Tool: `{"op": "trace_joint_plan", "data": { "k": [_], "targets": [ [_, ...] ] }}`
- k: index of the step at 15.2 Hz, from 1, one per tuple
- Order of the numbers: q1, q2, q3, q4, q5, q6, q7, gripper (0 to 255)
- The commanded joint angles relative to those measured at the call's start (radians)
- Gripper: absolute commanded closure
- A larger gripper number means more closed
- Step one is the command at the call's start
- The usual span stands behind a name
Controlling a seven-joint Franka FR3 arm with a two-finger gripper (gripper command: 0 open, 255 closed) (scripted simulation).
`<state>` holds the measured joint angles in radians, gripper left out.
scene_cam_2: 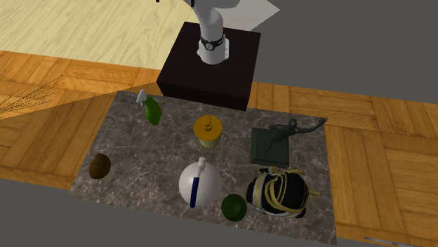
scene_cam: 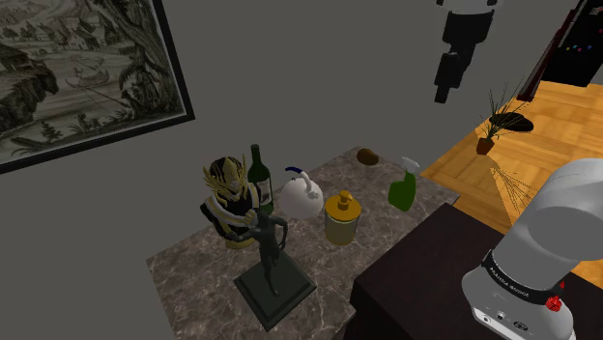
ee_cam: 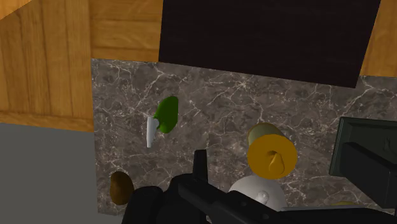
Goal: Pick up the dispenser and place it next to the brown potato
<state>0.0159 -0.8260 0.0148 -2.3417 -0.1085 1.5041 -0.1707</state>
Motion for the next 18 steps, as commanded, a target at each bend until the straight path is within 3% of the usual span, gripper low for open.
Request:
{"op": "trace_joint_plan", "data": {
  "k": [1, 10, 18],
  "targets": [
    [0.0, 0.0, 0.0, 0.0, 0.0, 0.0, 0.0, 0],
    [0.017, 0.103, 0.029, -0.211, 0.05, 0.329, 0.084, 0],
    [0.033, 0.316, 0.063, -0.304, 0.084, 0.652, 0.152, 0]
  ]
}}
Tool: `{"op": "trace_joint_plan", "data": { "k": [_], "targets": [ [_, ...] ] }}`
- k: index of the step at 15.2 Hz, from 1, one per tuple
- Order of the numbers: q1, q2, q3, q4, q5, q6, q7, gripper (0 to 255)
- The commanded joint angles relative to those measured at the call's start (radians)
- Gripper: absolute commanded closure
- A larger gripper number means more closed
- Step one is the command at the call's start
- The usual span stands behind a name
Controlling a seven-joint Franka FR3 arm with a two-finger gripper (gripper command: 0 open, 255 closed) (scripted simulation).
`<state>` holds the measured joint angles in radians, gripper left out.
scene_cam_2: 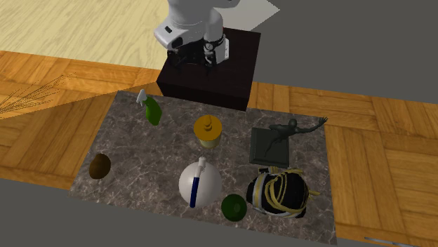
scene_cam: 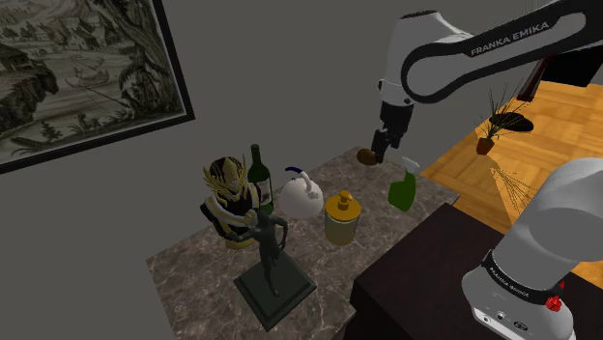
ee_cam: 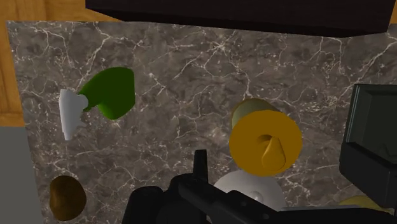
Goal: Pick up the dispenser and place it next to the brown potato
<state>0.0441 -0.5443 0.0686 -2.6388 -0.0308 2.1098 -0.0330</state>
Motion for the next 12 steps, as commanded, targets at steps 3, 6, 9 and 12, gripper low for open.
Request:
{"op": "trace_joint_plan", "data": {
  "k": [3, 6, 9, 12],
  "targets": [
    [0.009, 0.142, 0.023, -0.015, 0.014, 0.169, 0.04, 0],
    [0.011, 0.261, 0.037, -0.008, 0.017, 0.287, 0.066, 0],
    [0.013, 0.387, 0.051, 0.015, 0.012, 0.398, 0.096, 0],
    [0.014, 0.518, 0.061, 0.052, -0.003, 0.499, 0.131, 0]
  ]
}}
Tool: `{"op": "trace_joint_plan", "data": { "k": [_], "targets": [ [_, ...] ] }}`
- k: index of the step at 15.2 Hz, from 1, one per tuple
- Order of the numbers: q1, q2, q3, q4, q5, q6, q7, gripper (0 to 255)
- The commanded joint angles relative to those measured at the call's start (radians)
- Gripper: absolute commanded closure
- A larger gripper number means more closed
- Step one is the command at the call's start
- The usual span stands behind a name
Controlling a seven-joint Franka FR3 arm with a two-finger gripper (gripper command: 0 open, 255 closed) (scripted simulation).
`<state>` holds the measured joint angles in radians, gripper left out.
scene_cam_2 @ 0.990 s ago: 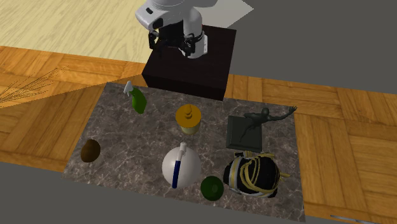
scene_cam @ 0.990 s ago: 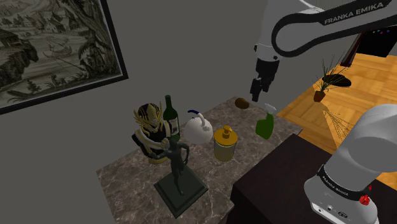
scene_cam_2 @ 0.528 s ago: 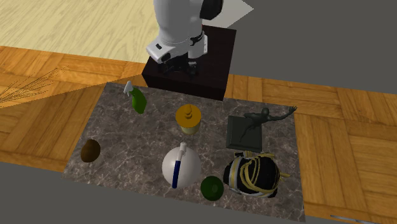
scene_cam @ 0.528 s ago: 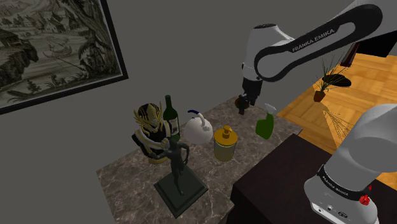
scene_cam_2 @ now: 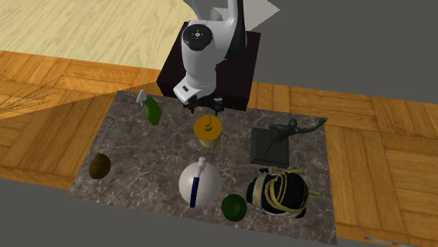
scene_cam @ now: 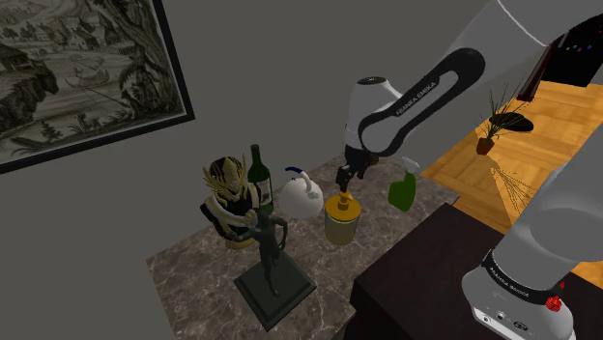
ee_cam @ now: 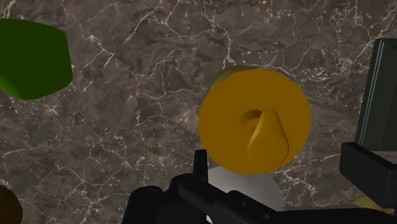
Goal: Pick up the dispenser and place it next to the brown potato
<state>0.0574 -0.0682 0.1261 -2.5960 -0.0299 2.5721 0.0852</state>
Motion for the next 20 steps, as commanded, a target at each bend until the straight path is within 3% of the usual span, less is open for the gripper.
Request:
{"op": "trace_joint_plan", "data": {
  "k": [1, 10, 17, 18, 20],
  "targets": [
    [0.002, 0.086, 0.006, 0.025, -0.012, 0.068, 0.026, 0],
    [0.007, 0.224, -0.007, 0.039, -0.062, 0.191, 0.066, 0],
    [0.007, 0.224, -0.007, 0.039, -0.062, 0.19, 0.066, 0],
    [0.007, 0.224, -0.007, 0.039, -0.062, 0.19, 0.066, 255],
    [0.007, 0.224, -0.007, 0.039, -0.062, 0.19, 0.066, 255]
  ]
}}
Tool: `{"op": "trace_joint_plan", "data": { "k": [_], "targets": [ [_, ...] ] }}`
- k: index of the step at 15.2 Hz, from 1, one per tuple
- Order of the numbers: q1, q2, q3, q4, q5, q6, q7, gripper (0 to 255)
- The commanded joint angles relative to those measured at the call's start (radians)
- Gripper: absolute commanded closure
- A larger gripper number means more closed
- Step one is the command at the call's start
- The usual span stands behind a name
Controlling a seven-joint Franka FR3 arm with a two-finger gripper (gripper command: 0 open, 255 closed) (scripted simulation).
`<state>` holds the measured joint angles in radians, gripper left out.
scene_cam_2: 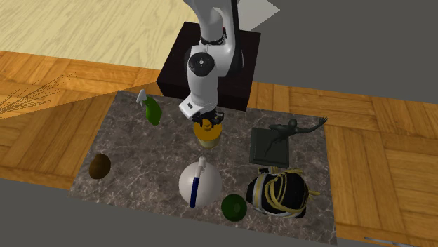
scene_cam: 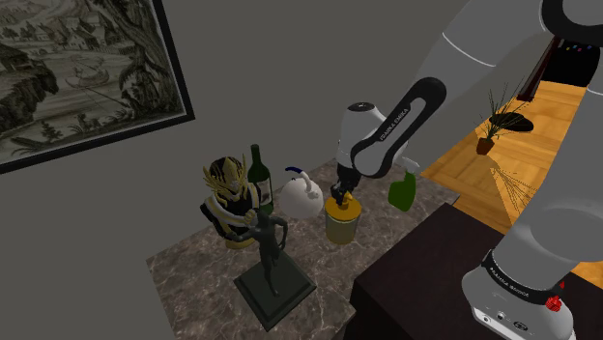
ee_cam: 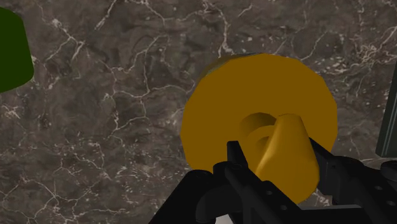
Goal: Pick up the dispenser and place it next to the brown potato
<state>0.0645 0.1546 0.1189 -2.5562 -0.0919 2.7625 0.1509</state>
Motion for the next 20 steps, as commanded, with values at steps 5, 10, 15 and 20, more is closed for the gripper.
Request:
{"op": "trace_joint_plan", "data": {
  "k": [5, 10, 15, 20],
  "targets": [
    [0.0, 0.001, 0.001, 0.0, 0.0, -0.001, 0.0, 255],
    [-0.003, -0.044, 0.008, -0.002, 0.019, -0.042, -0.015, 255],
    [-0.005, -0.114, 0.014, 0.001, 0.047, -0.115, -0.035, 255],
    [-0.004, -0.18, 0.016, 0.01, 0.068, -0.189, -0.052, 255]
  ]
}}
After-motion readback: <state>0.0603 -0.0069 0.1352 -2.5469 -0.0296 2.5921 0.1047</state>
